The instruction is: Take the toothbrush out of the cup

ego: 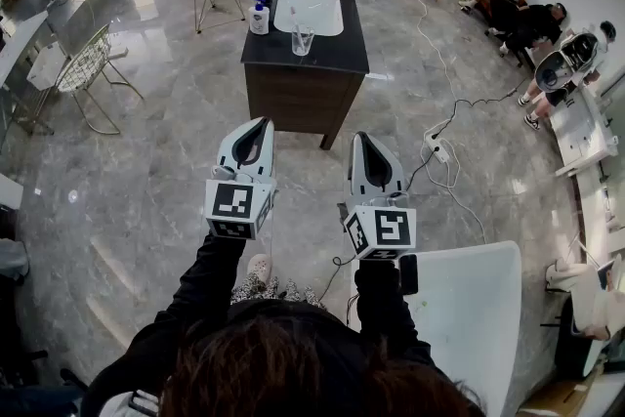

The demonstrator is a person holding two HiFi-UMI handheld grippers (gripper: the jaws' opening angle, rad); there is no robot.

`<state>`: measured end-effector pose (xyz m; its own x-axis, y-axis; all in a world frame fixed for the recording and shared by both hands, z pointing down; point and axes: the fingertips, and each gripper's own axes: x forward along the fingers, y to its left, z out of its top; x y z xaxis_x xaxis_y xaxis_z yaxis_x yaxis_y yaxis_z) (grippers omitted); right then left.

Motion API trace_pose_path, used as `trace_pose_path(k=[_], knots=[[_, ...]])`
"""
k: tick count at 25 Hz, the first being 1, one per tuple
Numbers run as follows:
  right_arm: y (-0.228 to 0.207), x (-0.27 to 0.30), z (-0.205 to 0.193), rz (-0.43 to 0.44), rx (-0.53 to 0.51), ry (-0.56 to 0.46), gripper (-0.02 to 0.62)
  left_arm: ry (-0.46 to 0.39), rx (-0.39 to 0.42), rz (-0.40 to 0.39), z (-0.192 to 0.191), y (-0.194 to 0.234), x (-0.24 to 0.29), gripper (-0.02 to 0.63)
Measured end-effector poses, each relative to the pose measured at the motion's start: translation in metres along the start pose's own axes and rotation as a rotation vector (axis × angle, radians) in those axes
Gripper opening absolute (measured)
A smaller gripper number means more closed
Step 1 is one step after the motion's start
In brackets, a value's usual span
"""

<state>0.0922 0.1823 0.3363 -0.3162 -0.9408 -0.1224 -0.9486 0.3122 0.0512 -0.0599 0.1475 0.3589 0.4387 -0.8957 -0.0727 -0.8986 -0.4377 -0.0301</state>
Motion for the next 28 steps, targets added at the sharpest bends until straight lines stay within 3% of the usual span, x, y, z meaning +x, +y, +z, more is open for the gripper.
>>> trace_pose_path(k=[13, 28], knots=[[-0.005, 0.022, -0.001, -0.034, -0.011, -0.016, 0.005, 0.0, -0.013, -0.046, -0.002, 0.012, 0.022, -0.008], [0.018, 0.085, -0.007, -0.065, -0.002, -0.045, 0.005, 0.006, -0.065, -0.118, -0.013, 0.078, 0.064, -0.008]])
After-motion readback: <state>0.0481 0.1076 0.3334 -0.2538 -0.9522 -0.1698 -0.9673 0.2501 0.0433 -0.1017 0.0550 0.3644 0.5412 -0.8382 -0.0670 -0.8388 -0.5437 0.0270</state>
